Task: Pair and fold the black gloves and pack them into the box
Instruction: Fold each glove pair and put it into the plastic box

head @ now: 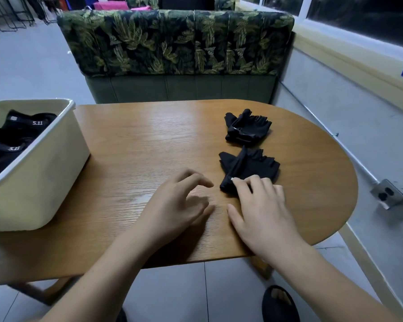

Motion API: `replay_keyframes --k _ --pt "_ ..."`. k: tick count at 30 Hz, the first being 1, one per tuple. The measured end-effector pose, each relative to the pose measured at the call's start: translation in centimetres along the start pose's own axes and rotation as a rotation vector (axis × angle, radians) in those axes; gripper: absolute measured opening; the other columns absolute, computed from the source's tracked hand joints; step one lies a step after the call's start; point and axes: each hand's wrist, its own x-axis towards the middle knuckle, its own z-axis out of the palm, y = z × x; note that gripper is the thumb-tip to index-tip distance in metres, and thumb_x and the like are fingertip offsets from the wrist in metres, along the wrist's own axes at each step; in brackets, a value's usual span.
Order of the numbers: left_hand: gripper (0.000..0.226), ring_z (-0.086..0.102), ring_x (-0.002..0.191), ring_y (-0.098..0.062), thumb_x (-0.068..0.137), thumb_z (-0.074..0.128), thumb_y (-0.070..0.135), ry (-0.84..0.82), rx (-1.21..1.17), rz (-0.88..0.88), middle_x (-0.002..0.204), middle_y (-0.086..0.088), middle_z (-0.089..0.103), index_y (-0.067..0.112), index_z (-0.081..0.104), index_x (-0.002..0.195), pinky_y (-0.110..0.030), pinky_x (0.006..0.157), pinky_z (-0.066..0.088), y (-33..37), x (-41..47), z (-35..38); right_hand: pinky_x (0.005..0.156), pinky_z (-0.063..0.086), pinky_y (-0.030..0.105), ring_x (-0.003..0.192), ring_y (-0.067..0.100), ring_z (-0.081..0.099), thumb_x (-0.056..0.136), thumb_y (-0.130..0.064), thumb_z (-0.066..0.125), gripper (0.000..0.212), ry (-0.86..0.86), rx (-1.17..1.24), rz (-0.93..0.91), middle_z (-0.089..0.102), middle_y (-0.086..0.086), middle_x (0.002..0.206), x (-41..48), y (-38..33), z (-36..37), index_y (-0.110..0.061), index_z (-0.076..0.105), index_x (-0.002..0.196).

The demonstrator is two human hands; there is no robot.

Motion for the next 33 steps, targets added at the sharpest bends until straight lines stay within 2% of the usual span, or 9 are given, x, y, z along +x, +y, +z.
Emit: replay_keyframes --k 3,9,12,14,18,21,25,30,33 --pt "0.032 0.062 0.119 -0.005 0.088 0.081 0.023 -0.027 0.040 0.067 0.124 0.018 0.060 0.029 0.073 0.118 -0.016 0.095 0.046 -0.1 -0.4 -0.4 0.106 0.042 0.043 0.119 0.024 0.051 0.101 -0.047 0.052 0.055 -0.002 0.048 -0.109 0.054 -0.002 0.126 -0.4 -0.9 0.2 -0.024 0.048 0.152" --pt "0.020 0.061 0.113 -0.006 0.086 0.080 0.030 -0.053 0.094 0.094 0.117 0.017 0.062 0.028 0.076 0.106 -0.019 0.093 0.046 -0.7 -1.3 -1.2 0.102 0.042 0.035 0.118 0.016 0.052 0.099 -0.043 0.054 0.047 -0.026 0.163 -0.357 0.056 -0.011 0.124 -0.4 -1.1 0.3 -0.030 0.054 0.145" --pt "0.022 0.059 0.105 -0.008 0.081 0.070 0.035 -0.067 0.132 0.065 0.109 0.019 0.060 0.031 0.068 0.102 -0.023 0.084 0.046 -0.7 -1.5 -1.6 0.100 0.042 0.032 0.118 0.013 0.054 0.100 -0.040 0.058 0.042 -0.017 0.229 -0.409 0.059 -0.014 0.124 -0.1 -0.6 0.4 -0.031 0.057 0.141" --pt "0.024 0.057 0.100 -0.010 0.082 0.073 0.030 -0.064 0.174 0.051 0.105 0.019 0.058 0.032 0.063 0.103 -0.027 0.083 0.046 -0.7 -1.6 -1.5 0.100 0.042 0.032 0.119 0.013 0.055 0.100 -0.038 0.059 0.041 -0.011 0.251 -0.434 0.060 -0.015 0.125 0.0 -0.4 0.6 -0.030 0.059 0.140" --pt "0.027 0.057 0.098 -0.009 0.085 0.076 0.030 -0.058 0.231 0.013 0.103 0.020 0.058 0.034 0.064 0.109 -0.028 0.083 0.049 -0.6 -1.7 -1.0 0.102 0.042 0.033 0.122 0.012 0.056 0.098 -0.039 0.063 0.043 -0.001 0.303 -0.443 0.061 -0.014 0.128 0.5 0.1 0.8 -0.028 0.061 0.139" --pt "0.022 0.059 0.095 -0.011 0.086 0.076 0.031 -0.020 0.272 -0.009 0.101 0.017 0.061 0.032 0.070 0.108 -0.028 0.079 0.048 -0.7 -1.3 -0.6 0.107 0.038 0.031 0.127 0.009 0.052 0.096 -0.050 0.066 0.051 -0.009 0.325 -0.409 0.059 -0.016 0.132 1.1 0.7 0.9 -0.029 0.059 0.142" --pt "0.023 0.062 0.086 -0.017 0.088 0.060 0.040 0.037 0.330 -0.038 0.092 0.009 0.066 0.027 0.073 0.102 -0.034 0.072 0.049 -0.6 -0.6 -0.3 0.108 0.036 0.027 0.127 0.005 0.048 0.094 -0.055 0.070 0.063 -0.039 0.352 -0.380 0.057 -0.018 0.136 1.4 1.0 1.0 -0.031 0.051 0.150" --pt "0.025 0.057 0.086 -0.015 0.086 0.054 0.042 0.011 0.302 -0.003 0.089 0.010 0.065 0.025 0.068 0.098 -0.030 0.073 0.042 -0.5 -0.5 -0.4 0.101 0.041 0.029 0.117 0.007 0.053 0.093 -0.037 0.075 0.050 0.020 0.391 -0.369 0.064 -0.015 0.125 1.7 1.0 1.2 -0.028 0.057 0.140" --pt "0.019 0.055 0.098 -0.013 0.088 0.061 0.037 0.040 0.294 0.052 0.097 0.014 0.064 0.024 0.071 0.094 -0.027 0.084 0.043 -0.5 -0.9 -0.8 0.090 0.042 0.027 0.104 0.006 0.055 0.094 -0.036 0.072 0.040 0.045 0.459 -0.360 0.067 -0.014 0.112 1.5 1.1 1.0 -0.029 0.060 0.131"
